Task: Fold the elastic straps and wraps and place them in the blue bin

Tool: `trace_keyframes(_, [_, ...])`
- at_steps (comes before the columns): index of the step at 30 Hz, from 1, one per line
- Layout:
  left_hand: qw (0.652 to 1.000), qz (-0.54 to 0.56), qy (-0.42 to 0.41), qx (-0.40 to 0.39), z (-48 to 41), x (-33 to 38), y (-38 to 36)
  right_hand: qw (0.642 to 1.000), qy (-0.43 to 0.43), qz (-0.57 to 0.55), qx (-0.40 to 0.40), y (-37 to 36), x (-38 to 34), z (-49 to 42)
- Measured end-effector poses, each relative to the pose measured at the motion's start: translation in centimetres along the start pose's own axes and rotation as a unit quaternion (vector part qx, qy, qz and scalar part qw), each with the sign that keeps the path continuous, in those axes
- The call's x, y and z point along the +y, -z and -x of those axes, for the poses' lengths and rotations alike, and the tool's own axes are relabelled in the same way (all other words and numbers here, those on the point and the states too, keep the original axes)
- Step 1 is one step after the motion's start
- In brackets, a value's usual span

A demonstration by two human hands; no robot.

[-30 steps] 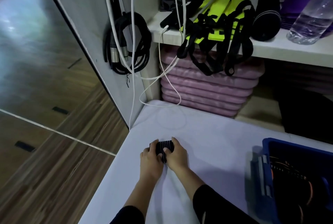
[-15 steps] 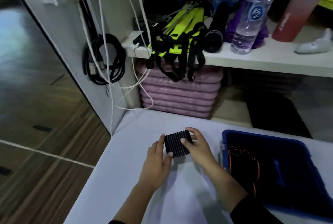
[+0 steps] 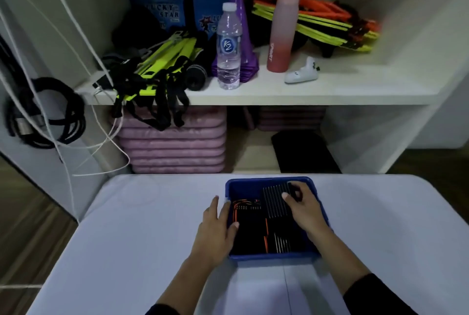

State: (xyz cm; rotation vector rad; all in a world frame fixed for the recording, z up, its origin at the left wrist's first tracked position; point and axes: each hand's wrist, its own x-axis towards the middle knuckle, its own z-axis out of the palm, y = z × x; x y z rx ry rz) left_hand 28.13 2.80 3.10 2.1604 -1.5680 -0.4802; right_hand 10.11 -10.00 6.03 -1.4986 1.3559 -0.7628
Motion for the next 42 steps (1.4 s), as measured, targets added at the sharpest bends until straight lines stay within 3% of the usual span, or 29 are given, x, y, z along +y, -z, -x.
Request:
trace_keyframes(8, [0.999, -0.04, 0.024, -0.026, 0.1, 1.2, -1.8, 0.999, -0.033, 0.04, 0.002, 1.0, 3.6, -1.1])
trace_keyframes(12, [0.998, -0.053, 0.033, -0.024, 0.1, 1.3, -2.1, 0.994, -0.046, 0.077, -0.057, 0.6, 4.6, -1.1])
trace_keyframes(26, [0.996, -0.076, 0.031, -0.02, 0.3, 1.3, -2.2, 0.971, -0.065, 0.185, -0.138, 0.3, 5.6, -1.5])
trace_keyframes(38, [0.995, -0.093, 0.038, -0.028, 0.2, 1.7, -1.6, 0.937, -0.008, 0.319, -0.139, -0.1, 5.2, -0.7])
trace_keyframes(42, [0.994, -0.106, 0.021, 0.022, -0.8, 2.9, 0.1, 0.926, 0.064, 0.355, -0.112, 0.5, 3.4, 0.1])
